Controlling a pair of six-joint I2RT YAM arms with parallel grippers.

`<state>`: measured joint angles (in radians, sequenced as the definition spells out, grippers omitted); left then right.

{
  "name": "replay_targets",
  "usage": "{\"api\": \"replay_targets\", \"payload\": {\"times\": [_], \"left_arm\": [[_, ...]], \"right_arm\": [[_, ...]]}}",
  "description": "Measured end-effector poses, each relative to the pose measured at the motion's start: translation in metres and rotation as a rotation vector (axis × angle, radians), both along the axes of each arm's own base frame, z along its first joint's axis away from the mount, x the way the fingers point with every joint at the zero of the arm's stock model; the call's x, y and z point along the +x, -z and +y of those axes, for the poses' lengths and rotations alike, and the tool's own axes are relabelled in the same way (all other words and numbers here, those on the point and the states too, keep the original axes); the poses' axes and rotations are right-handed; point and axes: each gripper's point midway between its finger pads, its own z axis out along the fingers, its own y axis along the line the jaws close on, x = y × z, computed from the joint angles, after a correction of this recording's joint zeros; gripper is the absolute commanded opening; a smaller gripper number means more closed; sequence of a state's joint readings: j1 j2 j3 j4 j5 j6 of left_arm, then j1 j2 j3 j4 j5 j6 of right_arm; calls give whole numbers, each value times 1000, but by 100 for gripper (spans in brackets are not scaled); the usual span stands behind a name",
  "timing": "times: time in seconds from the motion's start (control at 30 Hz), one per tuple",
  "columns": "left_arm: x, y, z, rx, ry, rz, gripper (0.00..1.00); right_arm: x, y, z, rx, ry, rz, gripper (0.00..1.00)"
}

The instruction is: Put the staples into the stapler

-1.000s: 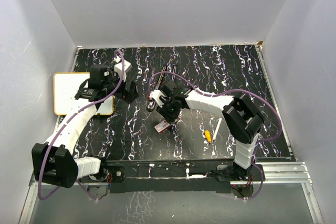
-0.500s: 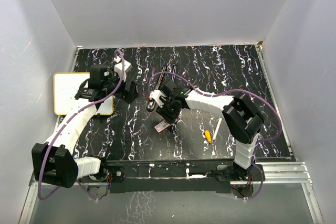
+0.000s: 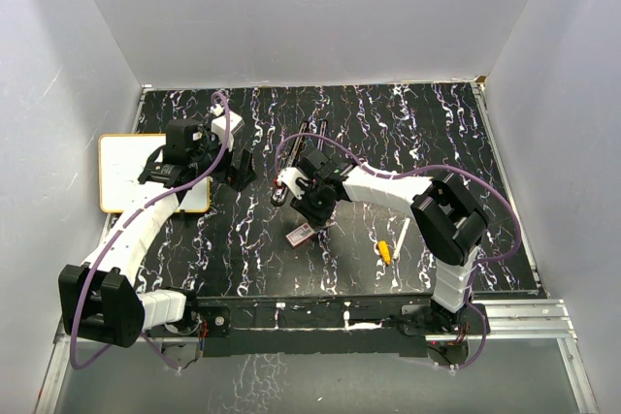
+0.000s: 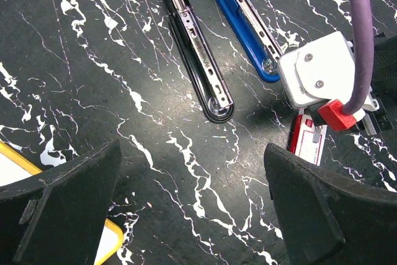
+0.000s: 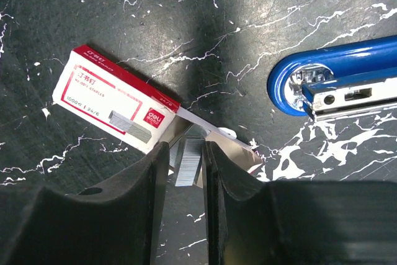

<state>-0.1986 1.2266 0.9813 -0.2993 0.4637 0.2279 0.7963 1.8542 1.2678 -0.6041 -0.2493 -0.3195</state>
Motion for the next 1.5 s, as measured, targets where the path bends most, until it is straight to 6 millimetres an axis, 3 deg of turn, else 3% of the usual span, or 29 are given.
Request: {"api": "replay_targets", "payload": {"times": [0.6,1.0,1.5], "left_arm": [[0,0,0,1,2,-2,97],[0,0,0,4,5,-4,97],[0,0,0,4,5,-4,97]], "right_arm": [[5,3,-12,-59,34,-24,22],[10,3,-16,-82,51,-49,27],[15,8,-22,-120,75,-71,24]]}}
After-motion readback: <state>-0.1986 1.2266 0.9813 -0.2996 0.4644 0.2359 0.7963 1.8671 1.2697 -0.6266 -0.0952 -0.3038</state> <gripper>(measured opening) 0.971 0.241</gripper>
